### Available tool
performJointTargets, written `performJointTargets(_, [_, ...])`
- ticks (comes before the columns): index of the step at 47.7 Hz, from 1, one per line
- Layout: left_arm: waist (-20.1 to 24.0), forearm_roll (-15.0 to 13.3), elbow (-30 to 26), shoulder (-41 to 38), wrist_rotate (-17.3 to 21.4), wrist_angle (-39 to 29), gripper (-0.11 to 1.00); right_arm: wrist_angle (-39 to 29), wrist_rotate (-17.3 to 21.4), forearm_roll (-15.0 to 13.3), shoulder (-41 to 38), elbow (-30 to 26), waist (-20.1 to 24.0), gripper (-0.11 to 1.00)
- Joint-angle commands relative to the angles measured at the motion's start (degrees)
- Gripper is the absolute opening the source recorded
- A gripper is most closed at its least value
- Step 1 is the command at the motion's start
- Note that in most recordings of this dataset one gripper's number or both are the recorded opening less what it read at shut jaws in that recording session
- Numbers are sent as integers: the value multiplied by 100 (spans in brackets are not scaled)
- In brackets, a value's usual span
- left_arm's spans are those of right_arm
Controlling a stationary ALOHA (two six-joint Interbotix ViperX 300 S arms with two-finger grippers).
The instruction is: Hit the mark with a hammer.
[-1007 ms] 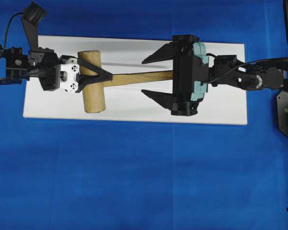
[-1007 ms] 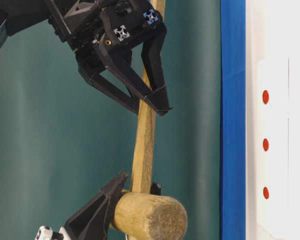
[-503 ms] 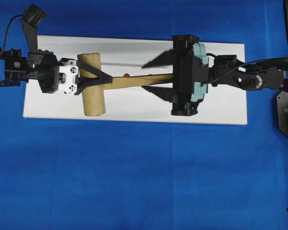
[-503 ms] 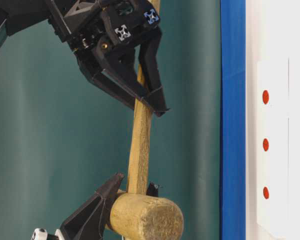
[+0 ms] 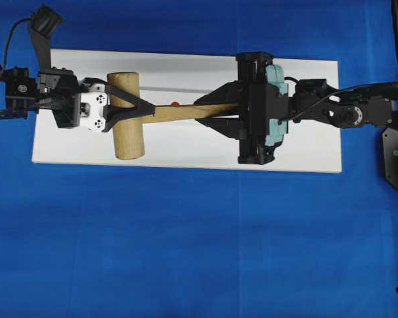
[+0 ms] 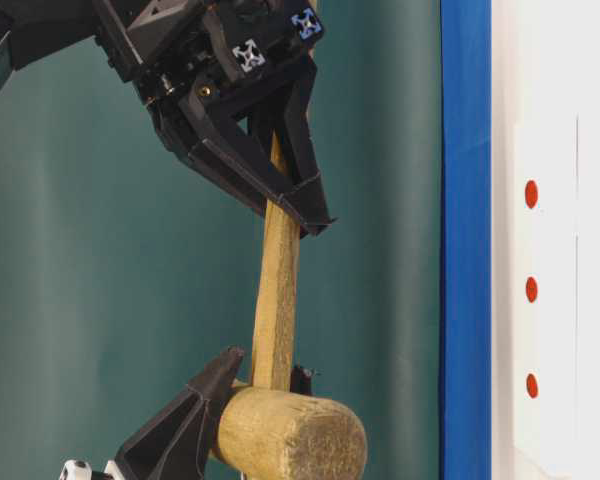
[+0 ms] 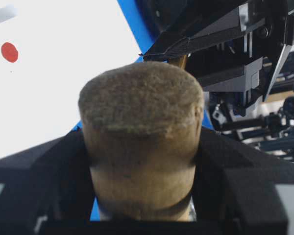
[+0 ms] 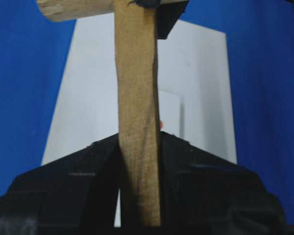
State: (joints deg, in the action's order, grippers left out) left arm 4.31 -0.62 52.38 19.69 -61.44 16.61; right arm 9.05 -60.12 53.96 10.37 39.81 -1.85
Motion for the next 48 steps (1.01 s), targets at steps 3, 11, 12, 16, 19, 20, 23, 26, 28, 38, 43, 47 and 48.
performJointTargets(3, [9,9,-176,123,53,79,45,18,26,0,62,-88,-35,9])
performJointTargets(11, [9,9,-167,123,53,70,69,18,44,9,62,-88,-35,9])
performJointTargets(12, [9,9,-167,132,53,70,75,18,53,9,62,-88,-26,9])
performJointTargets(16, [9,9,-167,132,44,62,88,9,62,9,62,-88,-26,9])
performJointTargets(19, [9,9,-158,132,35,35,87,9,70,18,70,-88,-26,9])
performJointTargets(20, [9,9,-158,141,35,35,86,0,79,18,70,-88,-26,9])
performJointTargets(23, [9,9,-132,167,35,-9,84,-26,88,35,88,-62,-26,9])
performJointTargets(26, [9,9,-70,237,35,-105,84,-53,97,70,132,-18,-26,9])
performJointTargets(28, [9,9,-18,308,44,-176,84,-62,97,88,167,18,-18,9])
performJointTargets(38, [9,9,466,958,53,-352,83,-62,97,264,466,325,-26,9])
performJointTargets(43, [9,0,729,1354,53,-439,83,-97,97,360,598,448,-26,9])
performJointTargets(47, [9,9,914,1723,62,-624,83,-149,97,413,668,519,-26,9])
performJointTargets(48, [9,9,958,1802,70,-677,83,-158,97,431,694,536,-26,9])
